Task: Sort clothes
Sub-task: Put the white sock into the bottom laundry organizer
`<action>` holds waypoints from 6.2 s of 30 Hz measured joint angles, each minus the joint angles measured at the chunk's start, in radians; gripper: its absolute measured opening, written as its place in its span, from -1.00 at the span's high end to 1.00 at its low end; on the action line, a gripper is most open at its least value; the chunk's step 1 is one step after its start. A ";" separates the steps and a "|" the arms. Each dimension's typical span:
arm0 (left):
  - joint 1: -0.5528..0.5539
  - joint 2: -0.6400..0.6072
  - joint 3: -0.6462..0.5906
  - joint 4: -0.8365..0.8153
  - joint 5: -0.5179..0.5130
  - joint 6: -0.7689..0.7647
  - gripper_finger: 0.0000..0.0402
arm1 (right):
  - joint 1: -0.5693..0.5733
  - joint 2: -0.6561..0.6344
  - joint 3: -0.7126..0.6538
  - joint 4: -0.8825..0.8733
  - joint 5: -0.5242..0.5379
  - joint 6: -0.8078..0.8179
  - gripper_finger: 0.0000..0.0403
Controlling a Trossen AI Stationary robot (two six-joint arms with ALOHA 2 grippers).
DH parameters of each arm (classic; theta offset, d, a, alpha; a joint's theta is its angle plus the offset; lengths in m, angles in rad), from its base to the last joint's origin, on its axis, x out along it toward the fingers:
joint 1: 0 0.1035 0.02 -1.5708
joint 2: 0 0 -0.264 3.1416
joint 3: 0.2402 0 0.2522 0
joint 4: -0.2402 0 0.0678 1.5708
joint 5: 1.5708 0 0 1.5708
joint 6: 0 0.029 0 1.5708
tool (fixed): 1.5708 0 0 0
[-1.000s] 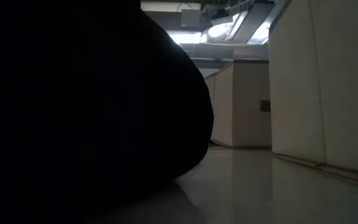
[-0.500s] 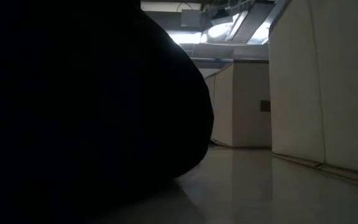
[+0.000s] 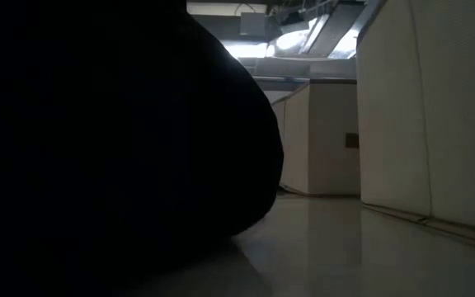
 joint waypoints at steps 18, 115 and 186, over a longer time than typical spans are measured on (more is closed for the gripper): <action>-0.394 0.004 -0.074 -0.036 0.003 -0.583 0.21 | -0.281 0.281 0.003 1.030 -0.065 -0.995 -0.38; -0.384 -0.065 -0.100 0.203 -0.424 -0.258 0.28 | -0.262 0.304 0.003 1.301 0.177 -1.321 0.96; -0.338 -0.065 -0.100 0.184 -0.425 -0.279 0.27 | 0.101 -0.294 -0.717 0.330 -0.390 0.386 -0.31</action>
